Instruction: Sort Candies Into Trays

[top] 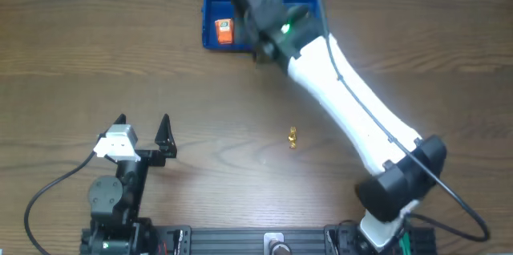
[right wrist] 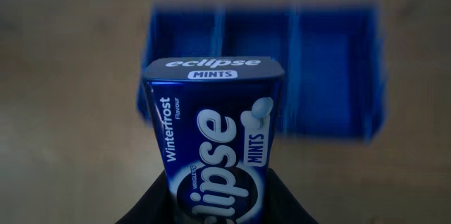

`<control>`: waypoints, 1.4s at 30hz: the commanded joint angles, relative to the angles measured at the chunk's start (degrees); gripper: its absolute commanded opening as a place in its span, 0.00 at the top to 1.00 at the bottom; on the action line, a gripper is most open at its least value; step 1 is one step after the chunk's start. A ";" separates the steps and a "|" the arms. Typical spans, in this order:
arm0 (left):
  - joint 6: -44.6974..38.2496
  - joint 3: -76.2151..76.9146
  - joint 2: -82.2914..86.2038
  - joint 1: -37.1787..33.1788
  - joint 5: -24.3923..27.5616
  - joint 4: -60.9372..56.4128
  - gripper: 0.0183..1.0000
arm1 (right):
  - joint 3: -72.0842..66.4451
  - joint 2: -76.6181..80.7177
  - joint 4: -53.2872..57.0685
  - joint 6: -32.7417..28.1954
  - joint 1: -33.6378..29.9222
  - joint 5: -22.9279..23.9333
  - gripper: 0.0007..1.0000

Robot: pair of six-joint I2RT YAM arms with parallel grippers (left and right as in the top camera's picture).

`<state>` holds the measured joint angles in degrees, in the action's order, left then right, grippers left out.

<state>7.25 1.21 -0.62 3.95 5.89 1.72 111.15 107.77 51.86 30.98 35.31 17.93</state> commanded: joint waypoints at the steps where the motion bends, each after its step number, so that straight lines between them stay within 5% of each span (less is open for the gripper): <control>1: -0.22 -0.94 0.42 -0.17 1.18 2.14 0.00 | 9.51 13.07 -0.81 -6.01 -4.13 3.48 0.88; 8: -0.22 -0.94 0.42 -0.17 1.20 2.14 0.00 | 11.98 22.69 -3.98 -5.55 -7.02 -2.58 0.87; 17: -0.22 -0.94 0.42 -0.17 1.20 2.14 0.00 | 11.93 24.81 -4.00 -5.55 -7.54 -2.62 0.82; 20: -0.22 -0.94 0.42 -0.17 1.18 2.14 0.00 | 11.93 24.81 -4.02 -5.55 -7.52 -2.62 0.69; 23: -0.22 -0.94 0.42 -0.17 1.18 2.14 0.00 | 11.93 24.81 -4.09 -5.57 -7.15 -2.60 0.37; 26: -0.22 -0.94 0.42 -0.17 1.18 2.14 0.00 | 11.93 24.81 -4.24 -5.60 -6.69 -2.58 0.29; 42: -0.22 -0.94 0.42 -0.17 1.18 2.14 0.00 | 3.26 4.13 10.01 -5.38 -1.97 -1.53 0.26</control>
<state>7.25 1.21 -0.62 3.95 5.89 1.69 120.55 119.13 60.01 25.56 31.31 15.29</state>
